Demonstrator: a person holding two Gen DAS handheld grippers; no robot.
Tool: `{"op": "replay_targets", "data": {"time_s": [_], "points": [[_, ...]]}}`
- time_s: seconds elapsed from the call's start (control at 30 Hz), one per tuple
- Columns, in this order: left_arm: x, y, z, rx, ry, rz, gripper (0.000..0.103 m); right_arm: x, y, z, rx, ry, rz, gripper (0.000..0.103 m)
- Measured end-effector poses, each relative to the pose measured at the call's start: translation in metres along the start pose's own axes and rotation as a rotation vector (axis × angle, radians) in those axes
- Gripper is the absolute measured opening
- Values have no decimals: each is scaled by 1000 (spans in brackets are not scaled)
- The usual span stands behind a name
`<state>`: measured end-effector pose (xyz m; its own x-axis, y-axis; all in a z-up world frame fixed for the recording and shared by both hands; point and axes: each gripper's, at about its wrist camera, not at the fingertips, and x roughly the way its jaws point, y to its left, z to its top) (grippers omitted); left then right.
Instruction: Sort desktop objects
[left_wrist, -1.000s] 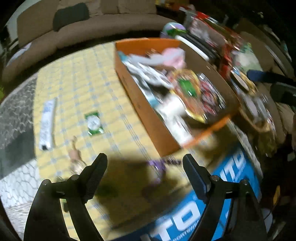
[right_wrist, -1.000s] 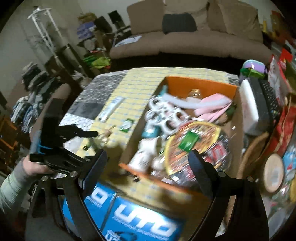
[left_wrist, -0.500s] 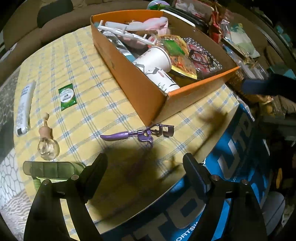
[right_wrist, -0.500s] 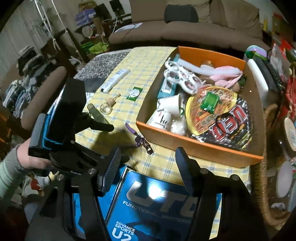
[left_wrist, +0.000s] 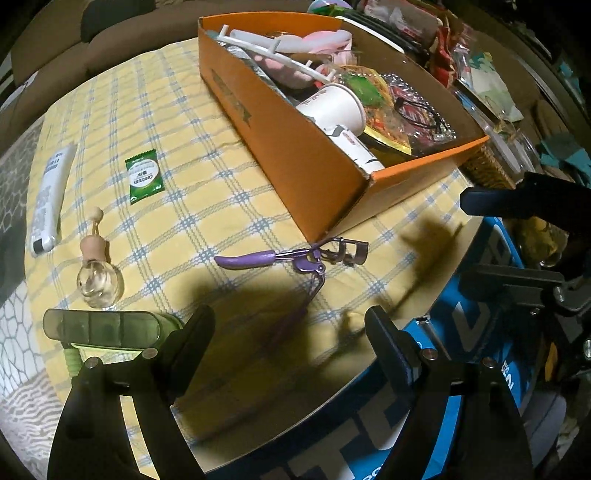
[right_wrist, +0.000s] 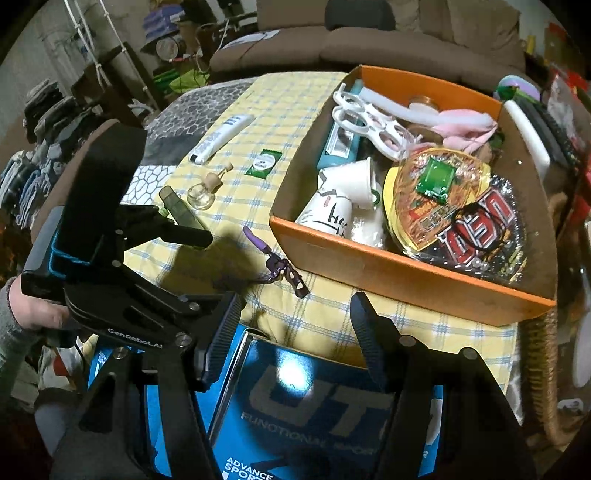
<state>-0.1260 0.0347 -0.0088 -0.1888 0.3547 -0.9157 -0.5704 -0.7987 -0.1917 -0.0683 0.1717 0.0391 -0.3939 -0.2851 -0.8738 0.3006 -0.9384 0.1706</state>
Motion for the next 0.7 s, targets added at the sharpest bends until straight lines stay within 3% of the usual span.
{"op": "replay_targets", "data": {"time_s": [0.2, 0.27, 0.33, 0.37, 0.47, 0.7], "points": [[3, 2, 0, -9, 14, -13, 83, 9, -5, 2, 32, 24, 40, 59], [4, 1, 0, 3, 25, -20, 74, 15, -12, 4, 85, 47, 111, 59], [6, -1, -1, 21, 40, -24, 43, 23, -20, 7, 126, 67, 155, 59], [8, -1, -2, 29, 51, -27, 40, 27, -22, 9, 137, 75, 168, 59], [12, 0, -1, 42, 61, -29, 40, 38, -23, 13, 139, 99, 188, 57], [17, 7, 9, 23, 57, -38, 43, 71, -7, 20, 100, 169, 128, 48]]}}
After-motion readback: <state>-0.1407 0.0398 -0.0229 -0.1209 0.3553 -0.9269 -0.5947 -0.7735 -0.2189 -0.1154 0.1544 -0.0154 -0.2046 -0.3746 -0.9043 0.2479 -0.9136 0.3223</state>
